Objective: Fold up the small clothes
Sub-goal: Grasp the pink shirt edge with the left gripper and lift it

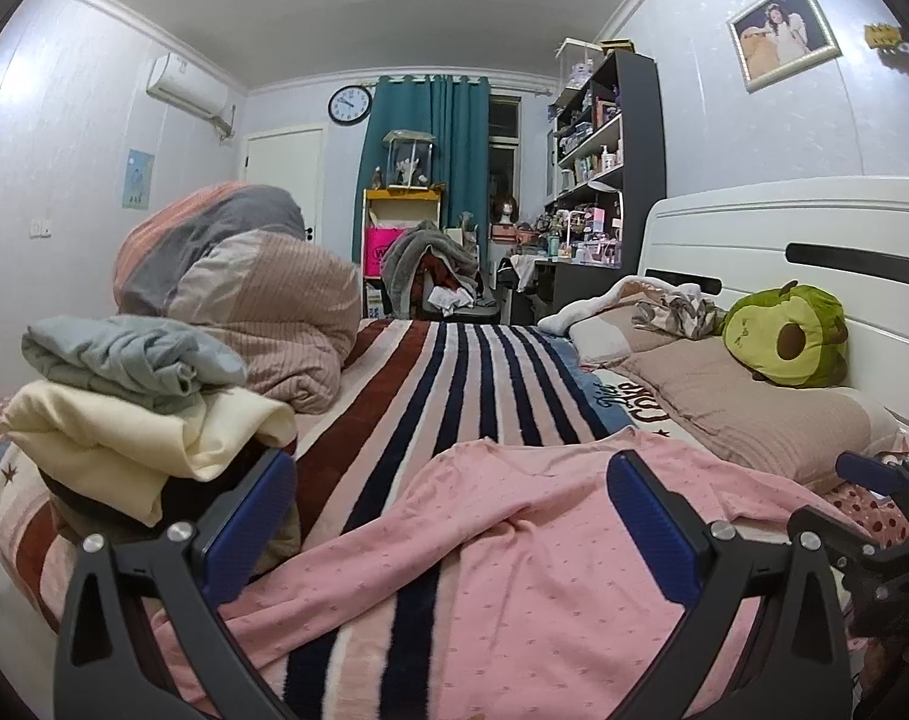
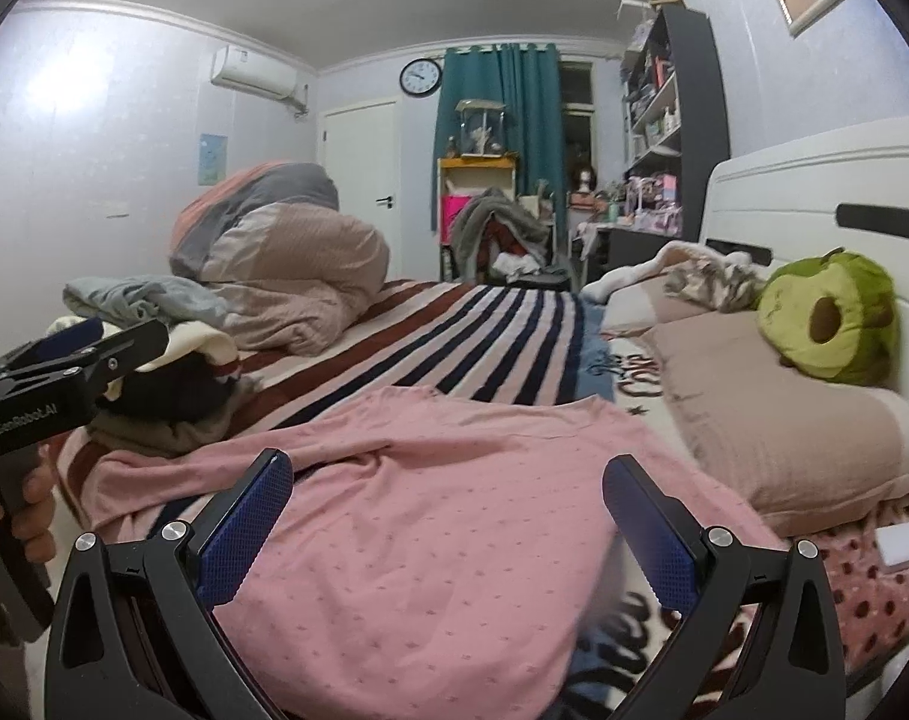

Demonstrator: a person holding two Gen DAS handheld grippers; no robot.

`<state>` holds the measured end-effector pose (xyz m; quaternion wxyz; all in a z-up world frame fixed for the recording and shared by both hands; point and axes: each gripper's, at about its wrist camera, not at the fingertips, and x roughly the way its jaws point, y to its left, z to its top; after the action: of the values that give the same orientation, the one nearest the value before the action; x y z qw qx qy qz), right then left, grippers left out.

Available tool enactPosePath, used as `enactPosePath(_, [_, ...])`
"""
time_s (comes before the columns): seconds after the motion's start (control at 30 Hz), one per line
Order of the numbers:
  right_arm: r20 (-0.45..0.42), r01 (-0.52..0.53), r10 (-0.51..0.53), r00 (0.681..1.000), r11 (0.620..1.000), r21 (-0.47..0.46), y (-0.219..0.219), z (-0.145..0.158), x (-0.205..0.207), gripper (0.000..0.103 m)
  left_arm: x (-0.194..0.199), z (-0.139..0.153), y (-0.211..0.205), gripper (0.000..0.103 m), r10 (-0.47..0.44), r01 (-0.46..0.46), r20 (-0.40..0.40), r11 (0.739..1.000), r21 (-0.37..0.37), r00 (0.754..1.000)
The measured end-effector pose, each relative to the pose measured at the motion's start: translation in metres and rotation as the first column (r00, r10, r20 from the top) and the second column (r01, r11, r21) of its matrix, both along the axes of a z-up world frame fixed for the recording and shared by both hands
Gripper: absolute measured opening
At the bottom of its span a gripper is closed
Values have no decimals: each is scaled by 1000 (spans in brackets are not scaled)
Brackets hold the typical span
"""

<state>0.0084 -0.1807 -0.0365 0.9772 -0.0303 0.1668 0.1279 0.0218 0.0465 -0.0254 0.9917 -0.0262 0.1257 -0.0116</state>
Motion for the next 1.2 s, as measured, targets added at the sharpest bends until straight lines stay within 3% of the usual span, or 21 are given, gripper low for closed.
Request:
enactPosePath(0.23, [-119,-54,61,991,997,61,11,-25,28,102,19,-32,66,102,35,-35,-76,999,1,996])
enactPosePath(0.37, [-198,-75,86,976,995,63,16,-46,42,102,30,-62,113,102,106,-101,-149,994,39,983])
enactPosePath(0.47, [-254,-88,96,962,995,45,24,-59,51,102,39,-87,143,102,104,-98,-211,994,41,972])
enactPosePath(0.6, [-325,-115,110,939,993,6,38,-75,64,102,51,-120,175,78,55,-61,-307,998,-12,950])
enactPosePath(0.7, [-349,-113,102,932,993,-12,43,-82,69,102,56,-142,186,72,21,-43,-352,998,-53,936])
enactPosePath(0.8, [-368,-109,95,925,994,-18,45,-86,74,102,56,-155,187,59,-1,-31,-377,996,-78,926])
enactPosePath(0.97, [-384,-107,85,920,993,-38,52,-88,80,102,55,-164,180,36,-56,14,-390,994,-109,919])
enactPosePath(1.03, [-385,-108,84,919,993,-42,54,-88,81,102,54,-164,175,20,-73,32,-390,993,-110,918])
enactPosePath(1.1, [-387,-110,86,918,993,-39,55,-89,82,102,53,-162,173,11,-91,45,-384,991,-126,919])
enactPosePath(1.2, [-393,-121,100,914,992,-27,54,-90,82,102,48,-151,170,9,-95,53,-358,991,-126,929])
